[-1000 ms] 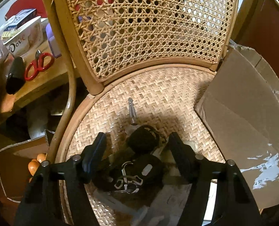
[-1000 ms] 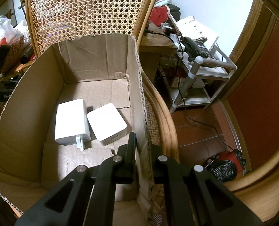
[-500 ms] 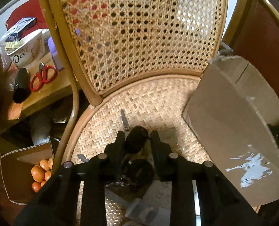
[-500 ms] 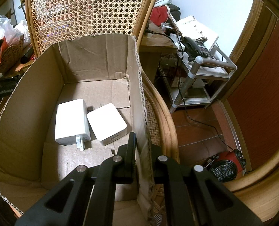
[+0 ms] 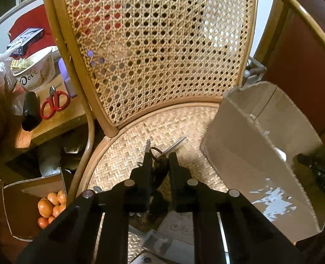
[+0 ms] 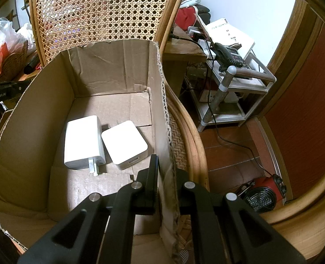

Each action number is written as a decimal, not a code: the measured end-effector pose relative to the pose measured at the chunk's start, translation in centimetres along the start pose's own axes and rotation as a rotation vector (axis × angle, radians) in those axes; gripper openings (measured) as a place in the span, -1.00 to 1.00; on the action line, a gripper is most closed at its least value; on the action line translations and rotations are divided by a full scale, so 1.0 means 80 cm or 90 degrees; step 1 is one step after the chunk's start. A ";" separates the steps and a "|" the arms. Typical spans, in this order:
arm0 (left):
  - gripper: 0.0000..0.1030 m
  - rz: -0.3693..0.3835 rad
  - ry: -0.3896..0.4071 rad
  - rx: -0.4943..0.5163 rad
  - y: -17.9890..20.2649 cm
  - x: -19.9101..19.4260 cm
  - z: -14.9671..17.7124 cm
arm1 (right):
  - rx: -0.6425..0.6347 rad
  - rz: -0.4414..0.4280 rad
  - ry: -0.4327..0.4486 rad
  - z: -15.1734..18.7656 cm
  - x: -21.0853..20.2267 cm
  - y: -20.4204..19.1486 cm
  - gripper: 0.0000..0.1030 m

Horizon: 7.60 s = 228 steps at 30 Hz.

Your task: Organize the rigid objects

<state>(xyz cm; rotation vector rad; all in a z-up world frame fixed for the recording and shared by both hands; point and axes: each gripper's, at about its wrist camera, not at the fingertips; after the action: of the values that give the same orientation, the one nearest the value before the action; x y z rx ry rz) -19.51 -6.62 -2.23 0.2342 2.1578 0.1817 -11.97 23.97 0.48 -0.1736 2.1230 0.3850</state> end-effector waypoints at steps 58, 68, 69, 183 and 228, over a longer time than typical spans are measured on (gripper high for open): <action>-0.74 0.130 0.106 0.125 0.226 -0.116 0.013 | -0.002 0.002 -0.004 0.003 0.003 0.001 -0.82; -0.56 0.118 0.087 0.132 0.228 -0.100 0.022 | -0.002 0.002 -0.005 0.004 0.003 0.002 -0.82; -0.50 0.116 0.088 0.131 0.227 -0.100 0.022 | -0.003 0.002 -0.005 0.004 0.003 0.002 -0.82; -0.98 0.127 0.097 0.097 0.234 -0.101 0.018 | -0.003 0.001 -0.007 0.005 0.004 0.002 -0.81; 0.66 -0.148 -0.006 -0.089 0.023 -0.078 0.169 | -0.004 -0.001 -0.008 0.008 0.005 -0.002 -0.81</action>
<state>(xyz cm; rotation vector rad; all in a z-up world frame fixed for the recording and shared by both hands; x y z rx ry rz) -4.65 -5.72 -4.40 -0.0956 2.1327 0.1972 -11.65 24.01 -0.20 -0.1754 2.1093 0.3911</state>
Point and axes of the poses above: each gripper's, at about its wrist camera, not at the fingertips, and x roughly the way its jaws point, y to its right, z to its underside, and after that the axes turned 12 degrees about -x, right-handed
